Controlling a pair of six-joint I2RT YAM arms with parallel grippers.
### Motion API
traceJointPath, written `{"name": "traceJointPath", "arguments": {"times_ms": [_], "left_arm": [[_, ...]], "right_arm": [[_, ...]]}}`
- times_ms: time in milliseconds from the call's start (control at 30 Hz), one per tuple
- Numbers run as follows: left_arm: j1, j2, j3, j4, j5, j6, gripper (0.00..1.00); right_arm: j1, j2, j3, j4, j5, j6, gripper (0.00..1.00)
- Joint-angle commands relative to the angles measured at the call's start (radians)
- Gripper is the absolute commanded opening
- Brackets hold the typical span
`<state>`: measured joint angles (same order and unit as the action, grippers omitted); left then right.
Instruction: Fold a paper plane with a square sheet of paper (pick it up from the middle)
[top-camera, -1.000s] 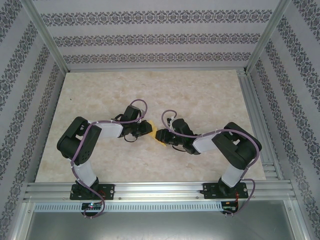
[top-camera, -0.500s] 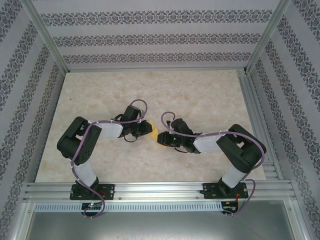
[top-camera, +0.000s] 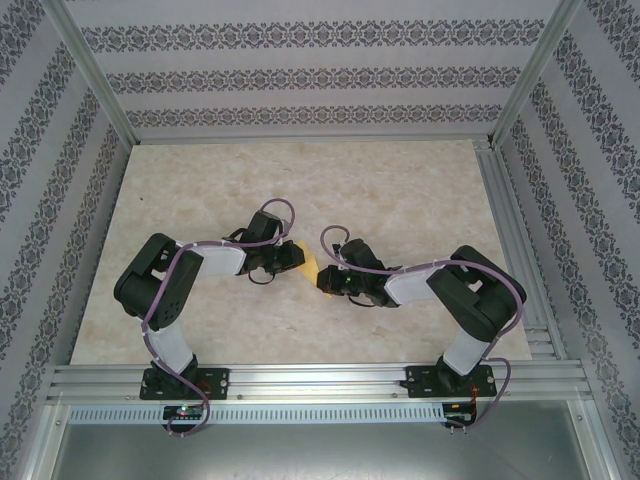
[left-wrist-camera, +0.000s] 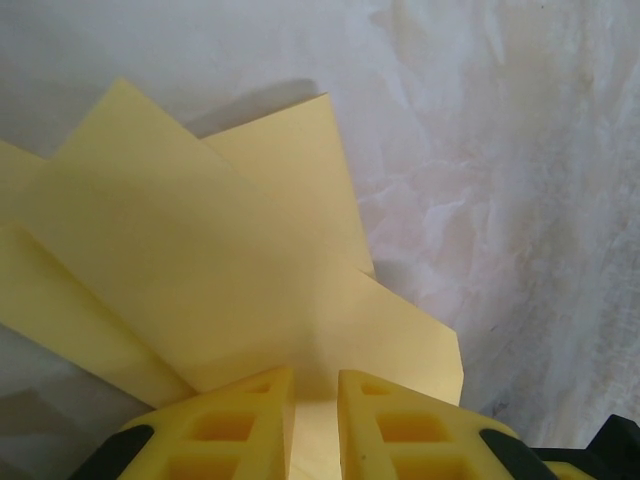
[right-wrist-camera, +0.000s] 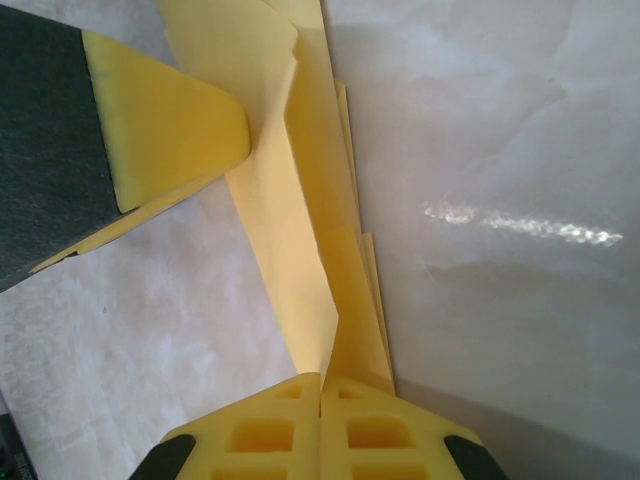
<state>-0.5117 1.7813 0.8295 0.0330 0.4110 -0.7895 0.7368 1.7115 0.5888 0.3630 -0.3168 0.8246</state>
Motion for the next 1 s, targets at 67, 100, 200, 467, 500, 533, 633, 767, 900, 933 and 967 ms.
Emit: {"name": "traceJointPath", "arguments": {"times_ms": [67, 100, 200, 467, 500, 533, 633, 767, 900, 933, 967], "left_arm": [[-0.005, 0.004, -0.004, -0.026, -0.005, 0.019, 0.21], [-0.004, 0.004, -0.003, -0.028, -0.007, 0.020, 0.21], [-0.004, 0.001, 0.003, -0.031, -0.006, 0.022, 0.21], [-0.015, -0.070, 0.010, 0.021, 0.082, 0.045, 0.28], [-0.021, -0.080, 0.008, 0.025, 0.088, 0.050, 0.29], [-0.031, -0.091, 0.007, 0.027, 0.093, 0.052, 0.30], [-0.053, -0.109, -0.010, 0.047, 0.103, 0.046, 0.31], [-0.071, -0.117, -0.031, 0.052, 0.093, 0.045, 0.30], [-0.076, -0.108, -0.045, 0.042, 0.077, 0.044, 0.28], [-0.078, -0.104, -0.049, 0.040, 0.071, 0.043, 0.27], [-0.078, -0.098, -0.051, 0.040, 0.069, 0.042, 0.27]], "right_arm": [[-0.012, 0.041, -0.036, 0.094, -0.040, 0.055, 0.05], [-0.015, 0.045, -0.042, 0.103, -0.044, 0.061, 0.05], [-0.025, 0.051, -0.055, 0.114, -0.048, 0.077, 0.05], [-0.035, 0.071, -0.039, 0.057, -0.056, 0.084, 0.00], [-0.036, 0.074, -0.035, 0.050, -0.057, 0.085, 0.00], [-0.036, 0.076, -0.034, 0.048, -0.057, 0.086, 0.00], [-0.038, 0.083, -0.033, 0.043, -0.060, 0.092, 0.00], [-0.045, 0.083, -0.038, 0.042, -0.057, 0.100, 0.00], [-0.048, 0.083, -0.037, 0.035, -0.057, 0.107, 0.00], [-0.050, 0.083, -0.036, 0.031, -0.057, 0.107, 0.00], [-0.050, 0.085, -0.037, 0.029, -0.058, 0.109, 0.00]]}}
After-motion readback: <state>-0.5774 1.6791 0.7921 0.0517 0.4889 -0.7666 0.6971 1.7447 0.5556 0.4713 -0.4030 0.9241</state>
